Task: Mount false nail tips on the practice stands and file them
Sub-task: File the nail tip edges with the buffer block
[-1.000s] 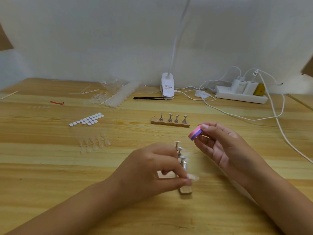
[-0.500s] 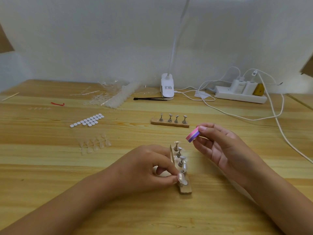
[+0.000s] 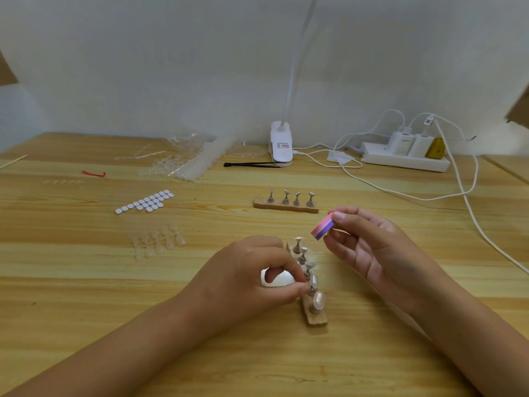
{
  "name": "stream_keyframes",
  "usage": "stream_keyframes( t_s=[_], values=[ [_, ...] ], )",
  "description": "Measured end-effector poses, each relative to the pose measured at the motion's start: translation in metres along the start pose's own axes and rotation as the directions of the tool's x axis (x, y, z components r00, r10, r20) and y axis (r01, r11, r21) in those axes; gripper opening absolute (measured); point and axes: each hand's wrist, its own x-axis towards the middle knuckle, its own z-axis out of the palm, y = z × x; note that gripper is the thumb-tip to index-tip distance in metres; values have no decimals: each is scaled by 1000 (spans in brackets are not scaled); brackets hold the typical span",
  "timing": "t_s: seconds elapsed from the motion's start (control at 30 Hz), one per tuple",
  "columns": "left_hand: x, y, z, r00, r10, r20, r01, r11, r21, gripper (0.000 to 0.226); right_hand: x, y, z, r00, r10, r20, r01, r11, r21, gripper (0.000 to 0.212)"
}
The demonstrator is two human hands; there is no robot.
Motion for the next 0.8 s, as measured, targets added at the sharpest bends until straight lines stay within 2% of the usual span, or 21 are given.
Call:
stream_keyframes(
  t_s=[0.13,0.23,0.5,0.6,0.7,0.8],
  values=[
    [0,4,3,999,-41,32,44,995,-91,9,-1,1,0,1000,-1,14,1,1000,-4,26],
    [0,6,6,987,-142,74,155,965,-210,10,0,2,-1,1000,3,11,-3,1000,-13,25],
    [0,13,17,932,-357,60,361,906,-219,10,2,6,0,1000,10,2,-10,1000,-13,30],
    [3,14,15,898,-428,99,437,851,-291,11,3,5,-1,999,17,-33,-15,999,43,38],
    [4,13,8,872,-461,162,486,785,-384,10,4,3,-3,1000,13,-26,-11,996,89,30],
    [4,14,-1,877,-466,120,452,711,-539,11,4,1,-5,1000,6,-22,-3,989,147,24]
  ],
)
